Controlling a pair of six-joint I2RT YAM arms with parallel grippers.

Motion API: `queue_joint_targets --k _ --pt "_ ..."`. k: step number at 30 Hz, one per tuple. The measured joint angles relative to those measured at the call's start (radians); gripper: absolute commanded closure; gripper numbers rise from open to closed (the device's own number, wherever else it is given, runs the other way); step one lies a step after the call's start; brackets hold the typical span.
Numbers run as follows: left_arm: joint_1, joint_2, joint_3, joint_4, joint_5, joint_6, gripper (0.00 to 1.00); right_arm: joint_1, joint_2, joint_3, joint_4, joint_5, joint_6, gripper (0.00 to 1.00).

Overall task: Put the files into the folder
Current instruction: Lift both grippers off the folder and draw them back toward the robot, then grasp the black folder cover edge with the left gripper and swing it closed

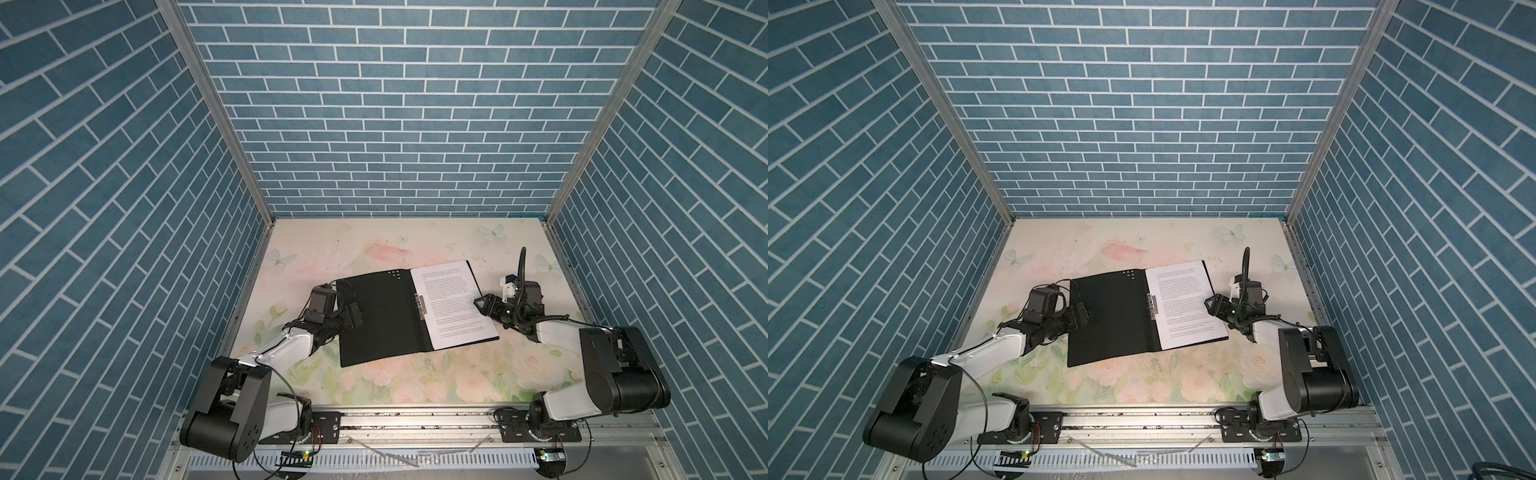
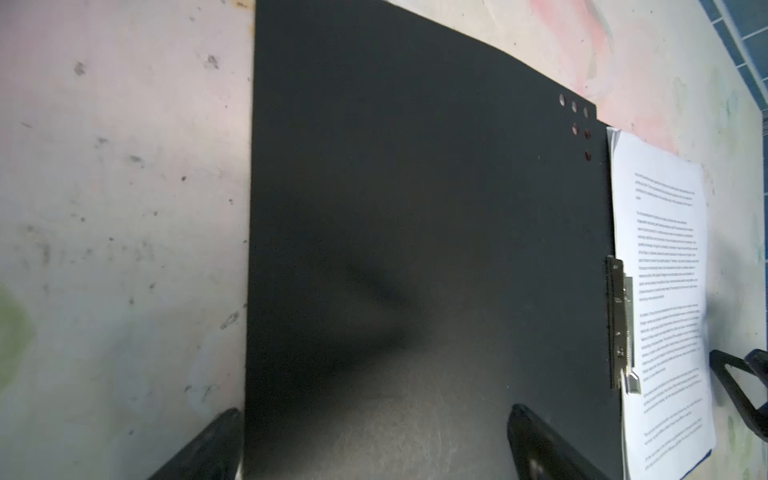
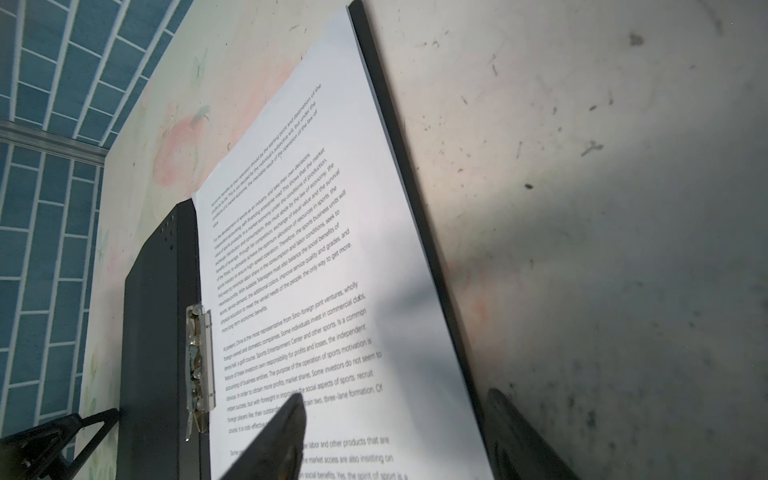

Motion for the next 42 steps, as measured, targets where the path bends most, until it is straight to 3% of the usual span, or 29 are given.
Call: queue_joint_targets --k 6,19,34,42 --pt "0.003 -0.02 -0.031 0.072 0.072 -0.036 0.0 -0.005 -0.008 -0.019 0.026 0.0 0.019 0.36" --pt "0.003 -0.167 -0.071 0.015 0.178 -0.177 0.0 -0.015 -0.031 -0.053 0.05 0.024 0.03 0.4" --pt "0.002 -0.25 -0.082 0.298 0.187 -0.354 0.0 -0.02 -0.062 -0.076 0.045 0.079 0.055 0.42" --pt "-0.122 -0.198 0.013 0.411 0.274 -0.414 0.0 0.007 -0.077 -0.094 0.049 0.014 0.101 0.43"
